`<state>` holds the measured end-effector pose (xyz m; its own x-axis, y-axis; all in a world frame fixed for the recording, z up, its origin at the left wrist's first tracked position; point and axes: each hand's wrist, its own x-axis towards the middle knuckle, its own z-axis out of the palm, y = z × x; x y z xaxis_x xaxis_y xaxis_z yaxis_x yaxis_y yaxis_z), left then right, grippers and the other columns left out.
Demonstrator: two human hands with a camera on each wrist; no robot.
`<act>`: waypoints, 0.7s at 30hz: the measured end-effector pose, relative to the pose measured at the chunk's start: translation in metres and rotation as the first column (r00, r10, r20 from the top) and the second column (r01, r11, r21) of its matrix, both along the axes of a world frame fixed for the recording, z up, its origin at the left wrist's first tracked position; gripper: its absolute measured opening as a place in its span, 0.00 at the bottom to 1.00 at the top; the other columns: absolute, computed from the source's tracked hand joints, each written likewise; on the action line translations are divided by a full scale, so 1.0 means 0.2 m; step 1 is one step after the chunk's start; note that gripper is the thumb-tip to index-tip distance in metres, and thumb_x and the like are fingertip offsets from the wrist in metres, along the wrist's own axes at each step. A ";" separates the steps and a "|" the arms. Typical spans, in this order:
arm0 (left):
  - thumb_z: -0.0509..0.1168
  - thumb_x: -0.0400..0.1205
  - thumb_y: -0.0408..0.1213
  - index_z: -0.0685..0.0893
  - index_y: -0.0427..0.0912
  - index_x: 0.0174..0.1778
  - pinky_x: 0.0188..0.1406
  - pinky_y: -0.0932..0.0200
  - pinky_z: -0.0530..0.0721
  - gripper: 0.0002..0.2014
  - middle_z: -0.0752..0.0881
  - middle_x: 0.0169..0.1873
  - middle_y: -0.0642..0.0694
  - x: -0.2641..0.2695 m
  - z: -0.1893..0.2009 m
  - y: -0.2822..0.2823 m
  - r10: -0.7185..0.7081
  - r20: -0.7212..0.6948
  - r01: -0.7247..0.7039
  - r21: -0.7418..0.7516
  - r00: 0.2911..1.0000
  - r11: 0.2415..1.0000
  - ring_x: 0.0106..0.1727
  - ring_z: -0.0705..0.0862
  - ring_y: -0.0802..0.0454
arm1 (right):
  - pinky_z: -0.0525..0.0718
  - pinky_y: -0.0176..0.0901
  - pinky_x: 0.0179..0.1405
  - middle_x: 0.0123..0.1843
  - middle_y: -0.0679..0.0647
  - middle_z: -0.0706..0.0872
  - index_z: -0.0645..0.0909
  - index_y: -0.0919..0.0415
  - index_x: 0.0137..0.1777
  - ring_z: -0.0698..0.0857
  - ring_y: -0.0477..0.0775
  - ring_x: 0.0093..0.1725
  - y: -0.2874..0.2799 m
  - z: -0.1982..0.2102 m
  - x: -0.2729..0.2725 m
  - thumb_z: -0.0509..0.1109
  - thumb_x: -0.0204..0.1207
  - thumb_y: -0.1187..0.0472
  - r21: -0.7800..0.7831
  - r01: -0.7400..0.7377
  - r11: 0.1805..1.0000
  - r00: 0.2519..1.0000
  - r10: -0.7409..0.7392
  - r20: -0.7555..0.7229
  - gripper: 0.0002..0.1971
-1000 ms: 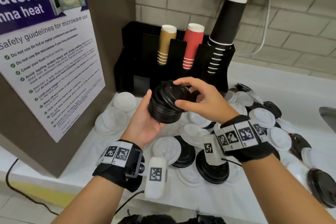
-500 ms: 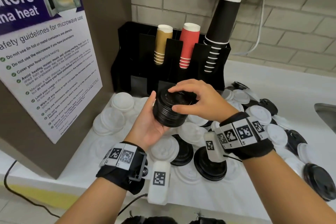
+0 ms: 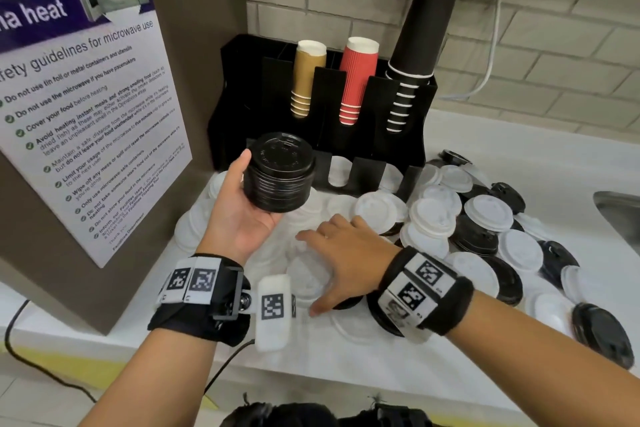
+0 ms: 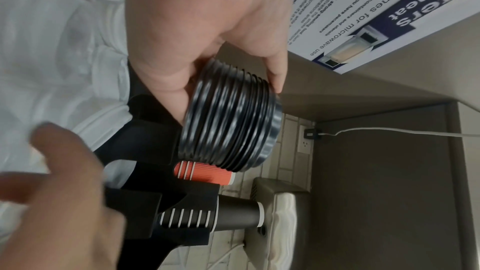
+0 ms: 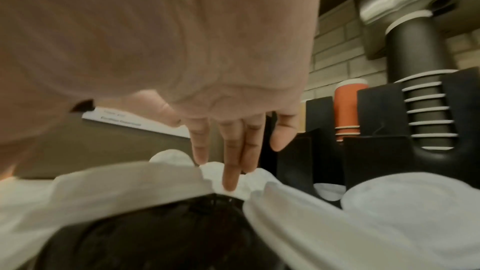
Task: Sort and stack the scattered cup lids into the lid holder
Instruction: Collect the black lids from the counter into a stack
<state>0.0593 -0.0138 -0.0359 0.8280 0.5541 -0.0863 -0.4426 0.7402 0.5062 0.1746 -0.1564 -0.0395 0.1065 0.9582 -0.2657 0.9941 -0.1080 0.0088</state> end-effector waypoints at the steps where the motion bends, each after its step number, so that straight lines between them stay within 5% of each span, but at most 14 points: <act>1: 0.67 0.77 0.51 0.93 0.39 0.51 0.47 0.50 0.89 0.20 0.88 0.60 0.37 -0.01 0.00 0.00 0.002 0.004 -0.002 0.003 1.000 1.000 0.60 0.88 0.41 | 0.63 0.56 0.65 0.68 0.53 0.76 0.58 0.50 0.78 0.70 0.57 0.66 0.03 -0.01 -0.01 0.72 0.59 0.28 -0.007 -0.015 1.000 1.000 0.015 0.018 0.51; 5: 0.67 0.78 0.51 0.88 0.38 0.61 0.49 0.47 0.89 0.22 0.87 0.62 0.36 -0.04 0.01 0.03 0.030 0.016 -0.030 0.005 0.999 1.000 0.62 0.87 0.40 | 0.64 0.56 0.63 0.68 0.53 0.75 0.60 0.49 0.78 0.70 0.58 0.67 0.11 0.05 0.00 0.73 0.62 0.33 0.138 0.059 0.989 0.998 -0.056 -0.025 0.46; 8: 0.66 0.78 0.52 0.91 0.39 0.58 0.52 0.46 0.89 0.22 0.87 0.63 0.36 -0.07 0.02 0.03 0.030 0.012 -0.031 0.026 0.999 0.999 0.64 0.86 0.40 | 0.65 0.54 0.64 0.69 0.51 0.71 0.64 0.50 0.76 0.68 0.56 0.67 0.14 0.12 0.03 0.74 0.58 0.29 0.203 0.082 0.976 0.996 -0.087 0.017 0.48; 14: 0.67 0.77 0.53 0.79 0.40 0.71 0.60 0.46 0.86 0.29 0.84 0.67 0.36 -0.11 0.02 0.04 0.055 -0.014 -0.055 0.033 0.998 0.998 0.68 0.84 0.40 | 0.63 0.54 0.57 0.62 0.48 0.76 0.66 0.47 0.70 0.69 0.56 0.63 0.07 0.09 0.02 0.81 0.54 0.36 -0.190 -0.078 0.979 0.990 0.098 0.098 0.45; 18: 0.65 0.79 0.52 0.77 0.41 0.74 0.65 0.46 0.84 0.29 0.84 0.68 0.37 -0.10 0.03 0.05 0.078 -0.042 -0.073 0.093 0.996 0.993 0.69 0.83 0.41 | 0.67 0.55 0.60 0.63 0.49 0.74 0.66 0.46 0.71 0.69 0.56 0.63 0.06 0.08 0.02 0.81 0.60 0.46 -0.236 -0.088 0.968 0.991 0.108 0.074 0.40; 21: 0.62 0.80 0.53 0.77 0.41 0.73 0.69 0.46 0.81 0.28 0.84 0.68 0.38 -0.09 0.02 0.06 0.076 -0.053 -0.069 0.132 0.996 0.989 0.70 0.82 0.42 | 0.69 0.57 0.64 0.62 0.47 0.75 0.68 0.44 0.69 0.68 0.54 0.62 0.06 0.12 0.04 0.81 0.62 0.49 -0.169 -0.019 0.985 0.990 -0.006 -0.143 0.36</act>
<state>0.0421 -0.0017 -0.0320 0.7808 0.6223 -0.0560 -0.4601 0.6333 0.6223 0.1826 -0.1436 -0.0158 0.0498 0.8983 -0.4366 0.9871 -0.1108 -0.1153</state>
